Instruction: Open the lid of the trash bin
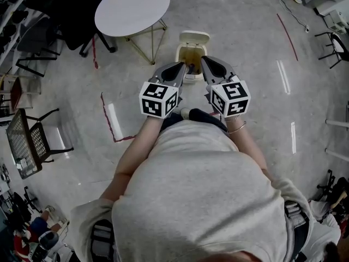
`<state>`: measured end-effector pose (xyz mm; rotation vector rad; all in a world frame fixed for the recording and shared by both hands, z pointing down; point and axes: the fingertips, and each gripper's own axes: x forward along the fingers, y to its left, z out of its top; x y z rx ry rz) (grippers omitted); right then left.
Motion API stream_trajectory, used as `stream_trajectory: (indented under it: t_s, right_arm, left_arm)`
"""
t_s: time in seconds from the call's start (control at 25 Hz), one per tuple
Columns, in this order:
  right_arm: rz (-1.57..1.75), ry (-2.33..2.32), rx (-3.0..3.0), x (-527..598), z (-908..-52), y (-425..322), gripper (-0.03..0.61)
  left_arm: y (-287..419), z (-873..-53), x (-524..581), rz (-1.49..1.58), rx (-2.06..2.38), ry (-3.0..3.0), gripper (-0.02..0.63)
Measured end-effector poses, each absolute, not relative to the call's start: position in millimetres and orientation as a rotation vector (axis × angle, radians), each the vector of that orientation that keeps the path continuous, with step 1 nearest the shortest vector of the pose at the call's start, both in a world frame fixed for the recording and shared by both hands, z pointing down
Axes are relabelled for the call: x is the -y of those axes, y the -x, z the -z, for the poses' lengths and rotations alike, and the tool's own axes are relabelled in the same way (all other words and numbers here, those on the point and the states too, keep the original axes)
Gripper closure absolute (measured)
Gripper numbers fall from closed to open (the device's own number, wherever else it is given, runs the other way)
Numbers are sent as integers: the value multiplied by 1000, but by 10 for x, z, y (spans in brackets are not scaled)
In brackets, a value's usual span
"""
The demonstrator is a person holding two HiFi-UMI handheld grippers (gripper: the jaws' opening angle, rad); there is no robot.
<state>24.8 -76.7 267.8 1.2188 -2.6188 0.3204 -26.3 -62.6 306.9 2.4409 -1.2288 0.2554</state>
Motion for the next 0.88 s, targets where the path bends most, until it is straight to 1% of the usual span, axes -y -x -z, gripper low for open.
stream_trajectory:
  t_s: [0.88]
  right_arm:
    - [-327,-1172,2607,625,-2757,-228,572]
  left_arm:
    - [269,-3105,551,-252,1211,-2420,604]
